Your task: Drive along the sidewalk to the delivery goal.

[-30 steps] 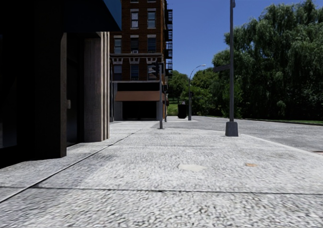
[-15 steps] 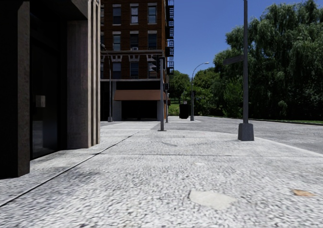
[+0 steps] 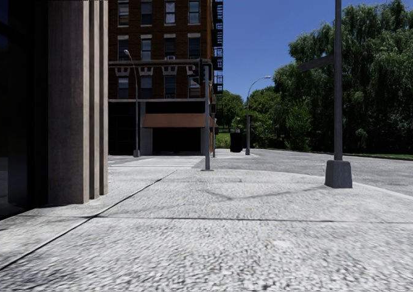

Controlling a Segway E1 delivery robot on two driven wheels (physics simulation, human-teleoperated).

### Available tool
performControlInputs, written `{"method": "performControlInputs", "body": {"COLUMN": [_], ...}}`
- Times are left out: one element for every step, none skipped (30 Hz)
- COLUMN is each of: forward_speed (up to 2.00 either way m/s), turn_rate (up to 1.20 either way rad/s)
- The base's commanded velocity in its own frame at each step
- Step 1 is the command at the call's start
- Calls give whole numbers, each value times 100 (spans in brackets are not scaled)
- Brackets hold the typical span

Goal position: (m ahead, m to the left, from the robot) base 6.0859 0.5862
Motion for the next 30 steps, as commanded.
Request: {"method": "performControlInputs", "body": {"forward_speed": [200,200,200,200,200,200,200,200,200,200,200,200,200,200,200,200,200,200,200,200,200,200,200,200,200,200,200,200,200,200], "turn_rate": [0,0,0,0,0,0,0,0,0,0,0,0,0,0,0,0,0,0,1,1,7,18,22,22,24,24,24,24,24,24]}}
